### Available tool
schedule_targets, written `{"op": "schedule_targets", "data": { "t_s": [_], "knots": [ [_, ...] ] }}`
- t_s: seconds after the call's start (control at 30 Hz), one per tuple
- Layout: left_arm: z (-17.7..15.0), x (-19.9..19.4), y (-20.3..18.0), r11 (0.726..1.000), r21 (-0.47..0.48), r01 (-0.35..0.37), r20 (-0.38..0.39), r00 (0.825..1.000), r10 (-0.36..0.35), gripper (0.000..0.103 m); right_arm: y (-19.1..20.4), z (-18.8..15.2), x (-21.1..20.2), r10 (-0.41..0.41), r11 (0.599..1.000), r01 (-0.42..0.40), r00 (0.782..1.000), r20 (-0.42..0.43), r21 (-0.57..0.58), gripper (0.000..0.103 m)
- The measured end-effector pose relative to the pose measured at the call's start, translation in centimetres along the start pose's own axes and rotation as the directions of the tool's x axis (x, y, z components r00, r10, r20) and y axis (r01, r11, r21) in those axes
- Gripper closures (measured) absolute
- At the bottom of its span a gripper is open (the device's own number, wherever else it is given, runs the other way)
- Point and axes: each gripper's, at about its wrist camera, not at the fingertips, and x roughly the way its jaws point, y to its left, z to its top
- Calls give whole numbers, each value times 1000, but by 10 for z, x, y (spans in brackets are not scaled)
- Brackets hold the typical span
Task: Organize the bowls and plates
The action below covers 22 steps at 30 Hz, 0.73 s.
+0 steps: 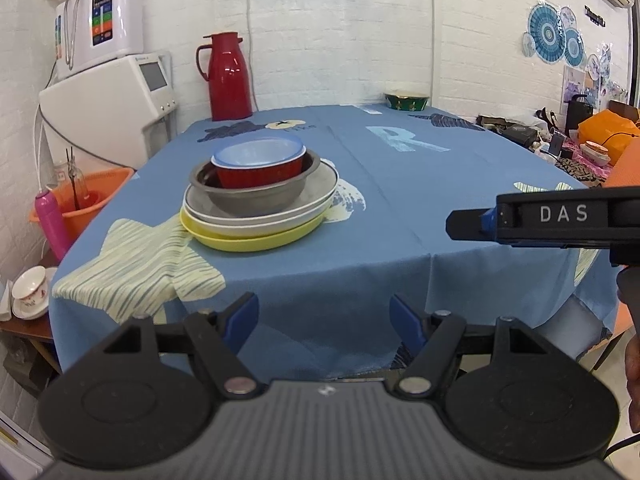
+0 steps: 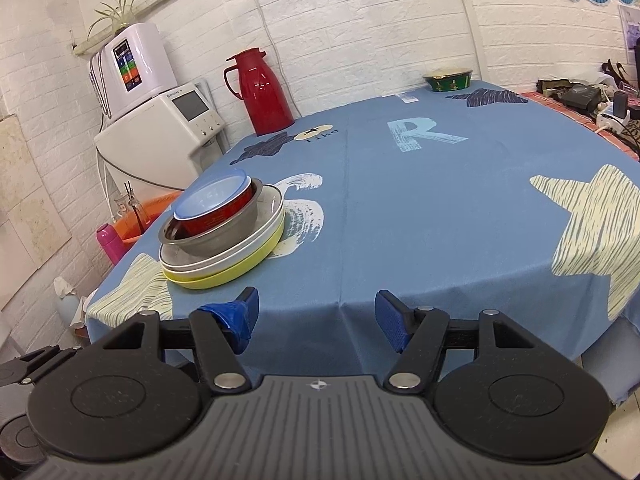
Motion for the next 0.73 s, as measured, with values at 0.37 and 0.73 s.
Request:
{"op": "schedule_targets", "data": {
  "t_s": [0.37,0.73],
  "knots": [
    [-4,3,1,1000,-11,2,-14,1000,-2,30,5,-5,-1,-18,999,19,1000,9,-32,52],
    [-6,-6,-8,997,55,-46,66,997,42,30,7,-14,3,-4,1000,4,1000,-14,-28,52]
  ]
}}
